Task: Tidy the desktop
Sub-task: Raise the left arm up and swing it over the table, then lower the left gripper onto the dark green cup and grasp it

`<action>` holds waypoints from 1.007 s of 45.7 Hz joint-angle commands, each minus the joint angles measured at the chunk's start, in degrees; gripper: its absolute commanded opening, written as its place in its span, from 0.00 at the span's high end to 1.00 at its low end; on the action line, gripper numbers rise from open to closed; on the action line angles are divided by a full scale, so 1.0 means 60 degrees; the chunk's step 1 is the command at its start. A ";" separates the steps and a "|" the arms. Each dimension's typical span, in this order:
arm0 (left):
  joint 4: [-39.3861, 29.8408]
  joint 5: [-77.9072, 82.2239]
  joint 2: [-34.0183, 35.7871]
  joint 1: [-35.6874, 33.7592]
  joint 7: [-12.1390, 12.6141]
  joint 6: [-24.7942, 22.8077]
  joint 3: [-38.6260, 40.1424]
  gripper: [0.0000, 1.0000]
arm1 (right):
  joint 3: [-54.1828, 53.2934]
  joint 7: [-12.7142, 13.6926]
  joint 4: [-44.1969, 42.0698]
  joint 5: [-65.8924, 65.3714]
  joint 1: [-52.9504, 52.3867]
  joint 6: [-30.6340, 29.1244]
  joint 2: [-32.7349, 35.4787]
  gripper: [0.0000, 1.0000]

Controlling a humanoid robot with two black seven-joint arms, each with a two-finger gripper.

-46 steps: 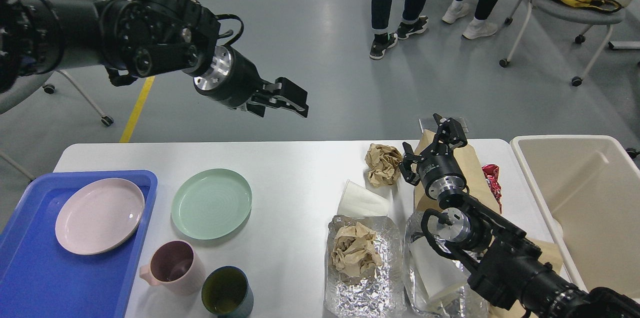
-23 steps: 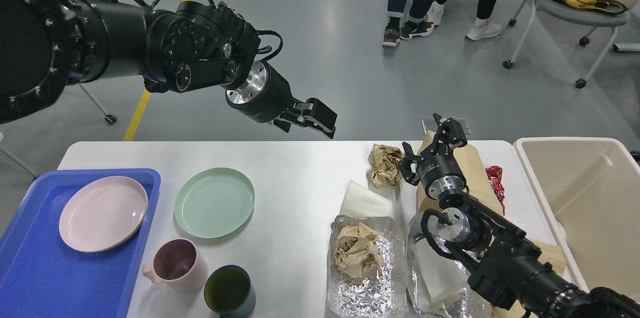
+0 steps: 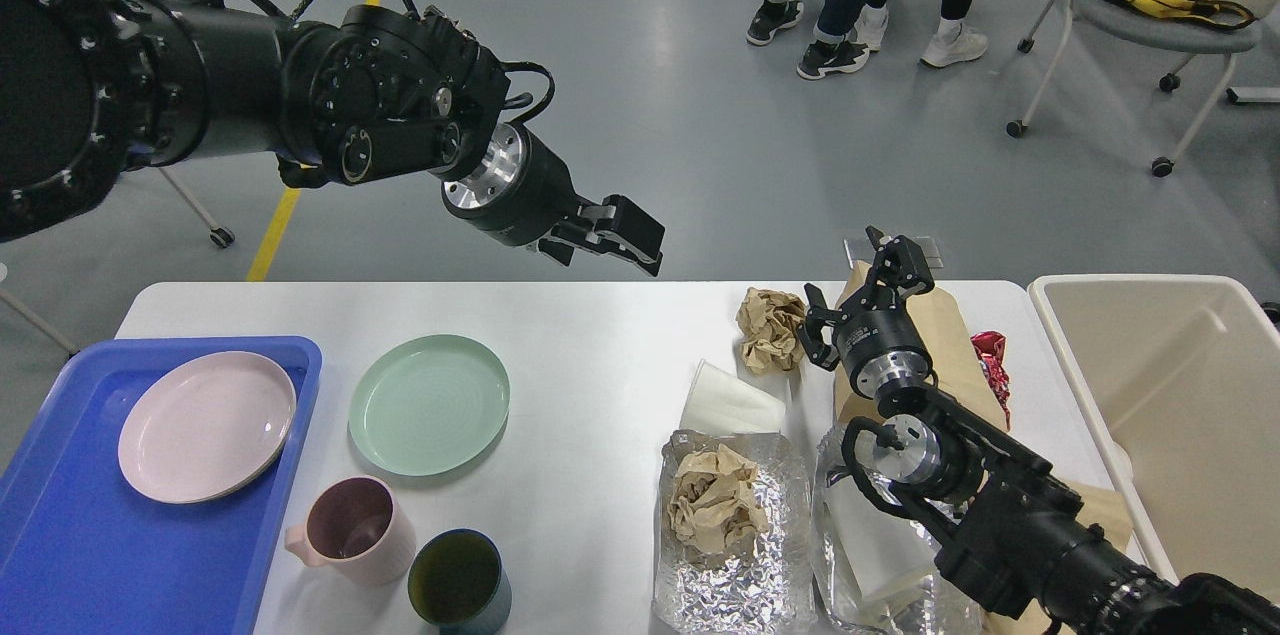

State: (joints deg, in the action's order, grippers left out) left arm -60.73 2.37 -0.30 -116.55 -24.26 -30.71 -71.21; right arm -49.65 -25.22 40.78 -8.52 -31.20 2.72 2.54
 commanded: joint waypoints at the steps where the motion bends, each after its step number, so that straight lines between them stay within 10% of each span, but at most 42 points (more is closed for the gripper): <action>1: 0.0000 0.0000 0.0167 0.0147 0.0000 0.0007 -0.0011 0.02 | -0.0001 0.0000 0.0000 0.0000 0.0000 0.0000 0.0002 0.00; 34: -0.0877 0.0321 0.0241 0.0953 0.0059 -0.2233 -0.0231 0.02 | -0.0001 0.0000 0.0000 0.0000 0.0000 0.0000 0.0002 0.00; 46: -0.2914 0.1011 0.0197 0.1289 0.1742 -0.1269 -0.0231 0.03 | 0.0000 0.0000 0.0000 0.0000 0.0000 0.0000 0.0002 0.00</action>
State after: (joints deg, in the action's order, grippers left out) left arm -74.21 7.66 0.99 -110.04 -17.62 -41.88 -72.58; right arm -49.65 -25.20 40.78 -8.53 -31.20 2.72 2.55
